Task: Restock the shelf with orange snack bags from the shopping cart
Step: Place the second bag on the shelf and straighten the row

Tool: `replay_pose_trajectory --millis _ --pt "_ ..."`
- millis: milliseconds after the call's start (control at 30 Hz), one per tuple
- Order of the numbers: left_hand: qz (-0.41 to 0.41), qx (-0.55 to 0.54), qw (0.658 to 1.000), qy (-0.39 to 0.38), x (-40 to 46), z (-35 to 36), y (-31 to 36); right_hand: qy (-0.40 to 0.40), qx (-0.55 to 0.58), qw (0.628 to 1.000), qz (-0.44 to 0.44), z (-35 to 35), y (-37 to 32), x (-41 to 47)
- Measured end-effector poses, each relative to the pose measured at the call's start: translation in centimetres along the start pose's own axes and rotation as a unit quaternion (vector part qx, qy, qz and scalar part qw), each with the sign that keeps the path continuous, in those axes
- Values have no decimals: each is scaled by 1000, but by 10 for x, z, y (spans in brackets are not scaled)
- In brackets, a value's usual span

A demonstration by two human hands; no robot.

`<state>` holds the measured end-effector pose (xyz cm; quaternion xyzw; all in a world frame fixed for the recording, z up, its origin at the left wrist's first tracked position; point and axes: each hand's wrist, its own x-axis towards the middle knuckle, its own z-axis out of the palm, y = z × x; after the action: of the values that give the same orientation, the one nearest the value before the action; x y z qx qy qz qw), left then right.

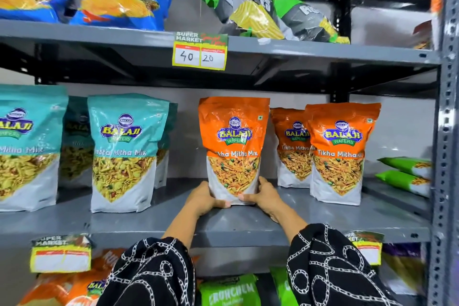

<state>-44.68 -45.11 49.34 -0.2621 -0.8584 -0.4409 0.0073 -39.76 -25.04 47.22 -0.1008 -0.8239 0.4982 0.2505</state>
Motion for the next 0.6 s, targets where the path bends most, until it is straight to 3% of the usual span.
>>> replay_pose_trajectory --millis 600 --pt "6 21 1000 -2 -5 0 5 7 15 1000 9 -6 -34 -32"
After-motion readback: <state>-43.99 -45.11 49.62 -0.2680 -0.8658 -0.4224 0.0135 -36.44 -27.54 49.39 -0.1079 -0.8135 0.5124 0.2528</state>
